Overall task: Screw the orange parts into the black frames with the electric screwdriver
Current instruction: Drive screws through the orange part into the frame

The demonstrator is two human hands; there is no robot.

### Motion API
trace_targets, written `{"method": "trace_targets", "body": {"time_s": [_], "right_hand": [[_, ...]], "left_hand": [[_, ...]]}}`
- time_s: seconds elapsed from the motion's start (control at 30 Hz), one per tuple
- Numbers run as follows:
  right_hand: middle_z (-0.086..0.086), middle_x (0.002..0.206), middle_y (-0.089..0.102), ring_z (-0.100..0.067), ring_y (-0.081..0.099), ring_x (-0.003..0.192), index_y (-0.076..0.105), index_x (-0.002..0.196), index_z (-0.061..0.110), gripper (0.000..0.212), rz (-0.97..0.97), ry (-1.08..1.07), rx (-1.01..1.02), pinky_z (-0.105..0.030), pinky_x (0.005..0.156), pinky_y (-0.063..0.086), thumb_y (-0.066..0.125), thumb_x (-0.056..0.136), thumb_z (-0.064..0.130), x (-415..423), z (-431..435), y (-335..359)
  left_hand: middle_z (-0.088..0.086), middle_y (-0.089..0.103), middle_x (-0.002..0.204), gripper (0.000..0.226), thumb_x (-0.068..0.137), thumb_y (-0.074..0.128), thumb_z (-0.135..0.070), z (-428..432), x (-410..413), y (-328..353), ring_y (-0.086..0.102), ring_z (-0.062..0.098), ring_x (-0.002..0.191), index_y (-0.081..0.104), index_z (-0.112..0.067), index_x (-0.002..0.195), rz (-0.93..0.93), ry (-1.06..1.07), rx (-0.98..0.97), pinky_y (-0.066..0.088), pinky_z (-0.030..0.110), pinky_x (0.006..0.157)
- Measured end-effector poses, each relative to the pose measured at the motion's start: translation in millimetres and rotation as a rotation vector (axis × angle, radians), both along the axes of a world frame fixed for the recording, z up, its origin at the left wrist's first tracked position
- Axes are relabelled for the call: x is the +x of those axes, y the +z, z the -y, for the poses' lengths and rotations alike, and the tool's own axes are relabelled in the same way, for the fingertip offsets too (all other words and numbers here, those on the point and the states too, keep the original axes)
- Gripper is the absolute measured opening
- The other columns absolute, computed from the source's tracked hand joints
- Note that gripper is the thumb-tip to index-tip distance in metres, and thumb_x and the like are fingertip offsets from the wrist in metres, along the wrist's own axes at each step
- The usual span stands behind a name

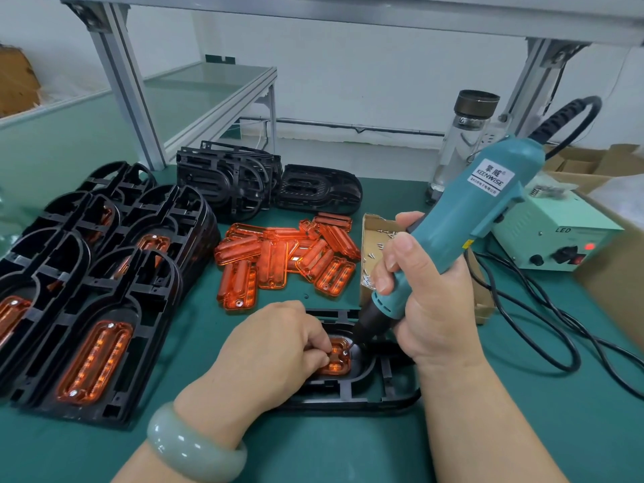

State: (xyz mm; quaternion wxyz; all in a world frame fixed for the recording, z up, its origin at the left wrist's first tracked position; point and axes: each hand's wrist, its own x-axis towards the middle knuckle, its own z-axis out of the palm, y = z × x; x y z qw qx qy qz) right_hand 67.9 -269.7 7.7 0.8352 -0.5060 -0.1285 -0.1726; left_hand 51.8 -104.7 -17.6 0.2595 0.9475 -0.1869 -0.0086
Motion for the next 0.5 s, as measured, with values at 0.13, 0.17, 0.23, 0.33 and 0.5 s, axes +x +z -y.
{"method": "trace_targets", "body": {"time_s": [0.13, 0.17, 0.23, 0.33, 0.5], "right_hand": [[0.004, 0.06, 0.049, -0.013, 0.047, 0.043, 0.06, 0.093, 0.021, 0.012, -0.004, -0.003, 0.001, -0.025, 0.051, 0.041, 0.06, 0.083, 0.016, 1.0, -0.1, -0.2], [0.004, 0.06, 0.05, -0.012, 0.048, 0.043, 0.06, 0.093, 0.021, 0.012, 0.0, -0.004, 0.0, -0.025, 0.051, 0.041, 0.06, 0.082, 0.016, 1.0, 0.2, -0.5], [0.005, 0.059, 0.05, -0.012, 0.048, 0.043, 0.06, 0.093, 0.021, 0.011, 0.006, -0.005, -0.001, -0.025, 0.05, 0.042, 0.06, 0.083, 0.017, 1.0, 0.6, -1.0], [0.005, 0.058, 0.05, -0.012, 0.048, 0.043, 0.06, 0.093, 0.02, 0.01, 0.01, 0.001, 0.008, -0.024, 0.05, 0.042, 0.06, 0.083, 0.018, 0.2, 1.1, -0.2], [0.004, 0.058, 0.05, -0.013, 0.047, 0.043, 0.062, 0.092, 0.021, 0.009, 0.015, -0.003, 0.01, -0.024, 0.05, 0.041, 0.058, 0.085, 0.018, -1.5, -0.4, 1.8]], "left_hand": [[-0.013, 0.047, 0.08, 0.009, 0.081, 0.067, -0.036, 0.0, 0.8, -0.1, 0.047, 0.006, 0.084, 0.071, -0.037, 0.09, -0.002, -0.007, 0.001, 0.047, 0.031, 0.08], [-0.013, 0.047, 0.08, 0.009, 0.082, 0.067, -0.036, 0.0, 1.1, -0.2, 0.047, 0.006, 0.084, 0.071, -0.037, 0.09, -0.003, -0.008, 0.001, 0.047, 0.031, 0.08], [-0.013, 0.047, 0.081, 0.01, 0.082, 0.067, -0.037, 0.1, 1.9, -0.6, 0.047, 0.006, 0.085, 0.071, -0.037, 0.091, -0.002, -0.009, 0.003, 0.047, 0.031, 0.08], [-0.014, 0.046, 0.08, 0.011, 0.082, 0.067, -0.037, 0.0, 2.5, -0.8, 0.046, 0.005, 0.084, 0.071, -0.038, 0.092, 0.002, -0.011, 0.005, 0.047, 0.03, 0.079], [-0.014, 0.046, 0.079, 0.012, 0.082, 0.066, -0.038, -0.9, 2.9, -1.7, 0.044, 0.004, 0.083, 0.071, -0.039, 0.093, -0.001, -0.01, 0.014, 0.045, 0.027, 0.077]]}}
